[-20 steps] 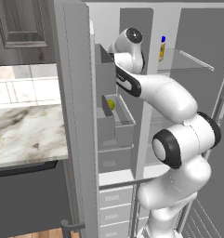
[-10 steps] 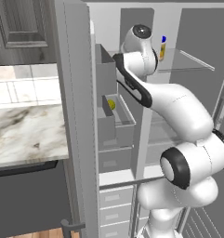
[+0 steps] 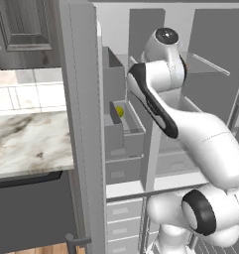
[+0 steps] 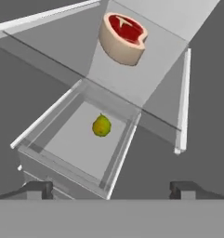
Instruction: There's a steak in the fridge that needs to be moved to the freezer for freezing. Pick up the steak from the fridge, place it on any shelf in the freezer, and close the fridge and freezer doors when done.
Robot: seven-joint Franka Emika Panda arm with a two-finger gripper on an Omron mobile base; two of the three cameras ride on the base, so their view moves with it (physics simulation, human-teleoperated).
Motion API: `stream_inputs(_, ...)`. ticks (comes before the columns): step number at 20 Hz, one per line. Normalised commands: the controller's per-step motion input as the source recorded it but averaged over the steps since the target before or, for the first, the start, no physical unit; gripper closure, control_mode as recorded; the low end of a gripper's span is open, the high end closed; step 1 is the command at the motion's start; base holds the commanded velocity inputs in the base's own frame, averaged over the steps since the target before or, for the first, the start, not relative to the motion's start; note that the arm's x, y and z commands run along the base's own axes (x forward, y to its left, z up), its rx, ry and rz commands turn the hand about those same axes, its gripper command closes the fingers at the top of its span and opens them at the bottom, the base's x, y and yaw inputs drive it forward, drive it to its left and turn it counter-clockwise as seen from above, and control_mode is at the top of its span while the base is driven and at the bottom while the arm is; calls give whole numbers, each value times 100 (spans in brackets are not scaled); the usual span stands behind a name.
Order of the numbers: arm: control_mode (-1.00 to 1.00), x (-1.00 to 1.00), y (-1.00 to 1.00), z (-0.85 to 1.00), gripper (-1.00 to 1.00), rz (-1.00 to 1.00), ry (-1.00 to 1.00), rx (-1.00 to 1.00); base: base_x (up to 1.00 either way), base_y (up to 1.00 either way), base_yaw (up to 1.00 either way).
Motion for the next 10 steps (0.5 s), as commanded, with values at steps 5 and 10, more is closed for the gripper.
stream_inputs(5, -100, -100, -98, 0, -100, -13, -5, 13, 0, 0, 0)
stream_inputs(10, -100, -100, -51, -1, -100, -19, 0, 10, 0, 0, 0)
